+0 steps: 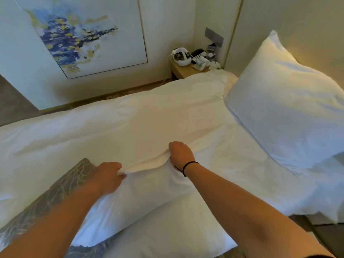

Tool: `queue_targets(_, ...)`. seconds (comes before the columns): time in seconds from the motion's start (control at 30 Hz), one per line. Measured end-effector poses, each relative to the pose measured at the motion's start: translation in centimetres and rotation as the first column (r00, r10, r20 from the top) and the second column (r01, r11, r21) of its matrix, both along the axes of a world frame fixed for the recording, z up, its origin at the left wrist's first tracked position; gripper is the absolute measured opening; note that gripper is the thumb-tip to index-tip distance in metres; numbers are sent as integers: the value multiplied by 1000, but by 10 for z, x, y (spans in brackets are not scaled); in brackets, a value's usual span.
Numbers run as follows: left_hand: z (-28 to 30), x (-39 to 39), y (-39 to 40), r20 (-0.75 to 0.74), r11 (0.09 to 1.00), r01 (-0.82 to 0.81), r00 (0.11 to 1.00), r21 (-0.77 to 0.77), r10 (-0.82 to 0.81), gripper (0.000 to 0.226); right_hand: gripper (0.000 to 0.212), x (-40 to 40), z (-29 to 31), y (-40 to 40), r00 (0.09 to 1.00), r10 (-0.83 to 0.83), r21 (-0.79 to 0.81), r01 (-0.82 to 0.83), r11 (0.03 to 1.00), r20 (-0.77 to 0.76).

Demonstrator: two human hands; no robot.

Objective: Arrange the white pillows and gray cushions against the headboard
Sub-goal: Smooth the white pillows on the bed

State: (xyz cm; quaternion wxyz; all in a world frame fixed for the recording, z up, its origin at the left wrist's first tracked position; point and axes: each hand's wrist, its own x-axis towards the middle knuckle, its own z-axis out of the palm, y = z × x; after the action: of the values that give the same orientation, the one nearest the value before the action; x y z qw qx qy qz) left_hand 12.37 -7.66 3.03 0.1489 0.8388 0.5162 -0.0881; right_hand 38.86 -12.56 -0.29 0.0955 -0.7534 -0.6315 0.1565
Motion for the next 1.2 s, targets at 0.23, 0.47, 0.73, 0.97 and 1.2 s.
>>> queue_targets(0.23, -5, 38, -18, -98, 998, 59, 994, 36, -55, 62, 24, -1, -10, -14, 999, -15, 155, 9, 988, 43)
queue_targets(0.47, -33, 96, -52, -134, 954, 247, 965, 170, -226, 93, 35, -1, -21, -61, 983, -167, 145, 156, 977, 72)
queue_targets(0.73, -66, 126, -83, -270, 906, 386, 903, 171, -334, 72, 24, -9, -38, -113, 911, -408, -12, 408, 913, -60)
queue_targets(0.97, -60, 138, -77, -295, 919, 384, 892, 92, -343, 23, 54, -5, -44, -143, 736, -579, -94, 588, 804, -350)
queue_targets(1.2, -49, 148, -67, -158, 915, 402, 905, 13, -395, 23, 70, -2, -34, -173, 530, -643, -182, 676, 714, -552)
